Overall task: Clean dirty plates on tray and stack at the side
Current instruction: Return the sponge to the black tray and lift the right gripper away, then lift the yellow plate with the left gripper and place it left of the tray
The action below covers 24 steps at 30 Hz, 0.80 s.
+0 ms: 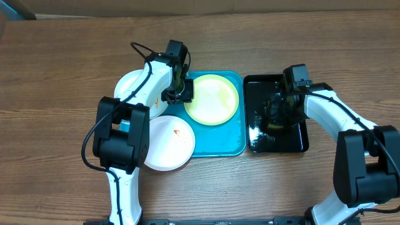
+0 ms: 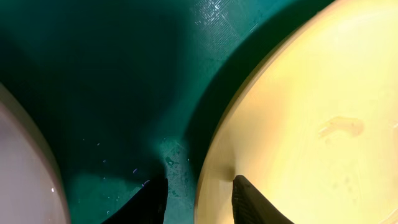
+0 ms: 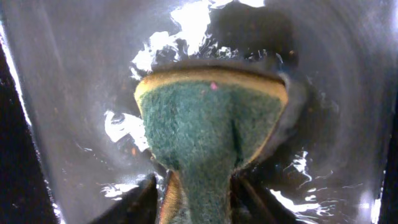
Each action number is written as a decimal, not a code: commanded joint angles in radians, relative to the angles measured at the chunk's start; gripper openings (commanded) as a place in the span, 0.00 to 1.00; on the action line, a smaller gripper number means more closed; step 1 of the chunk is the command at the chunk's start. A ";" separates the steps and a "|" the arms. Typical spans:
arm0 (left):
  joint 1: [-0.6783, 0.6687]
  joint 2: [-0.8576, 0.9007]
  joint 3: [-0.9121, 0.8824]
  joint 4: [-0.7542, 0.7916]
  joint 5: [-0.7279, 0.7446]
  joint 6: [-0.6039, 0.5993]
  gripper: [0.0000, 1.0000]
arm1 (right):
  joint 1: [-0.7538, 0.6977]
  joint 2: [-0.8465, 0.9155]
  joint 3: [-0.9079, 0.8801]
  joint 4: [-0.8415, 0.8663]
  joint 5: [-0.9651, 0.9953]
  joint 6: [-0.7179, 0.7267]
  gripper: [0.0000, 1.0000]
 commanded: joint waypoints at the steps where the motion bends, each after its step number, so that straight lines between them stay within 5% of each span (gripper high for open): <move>1: -0.009 0.013 -0.002 -0.002 -0.004 0.003 0.36 | 0.003 -0.007 0.036 -0.018 0.009 -0.002 0.53; 7: -0.012 0.013 -0.005 -0.004 -0.008 0.036 0.42 | -0.021 -0.018 0.274 -0.243 0.010 -0.031 0.60; 12: -0.014 0.013 -0.005 0.013 -0.008 0.035 0.50 | -0.111 -0.019 0.468 -0.346 0.009 0.002 0.99; 17: -0.018 0.013 -0.006 0.016 -0.008 0.035 0.49 | -0.260 -0.018 0.512 -0.354 -0.021 0.035 1.00; 21: -0.035 0.013 -0.024 0.029 -0.010 0.027 0.22 | -0.336 -0.018 0.505 -0.349 -0.025 0.034 1.00; 24: -0.047 0.013 -0.034 0.043 -0.009 0.024 0.25 | -0.360 -0.018 0.505 -0.349 -0.025 0.034 1.00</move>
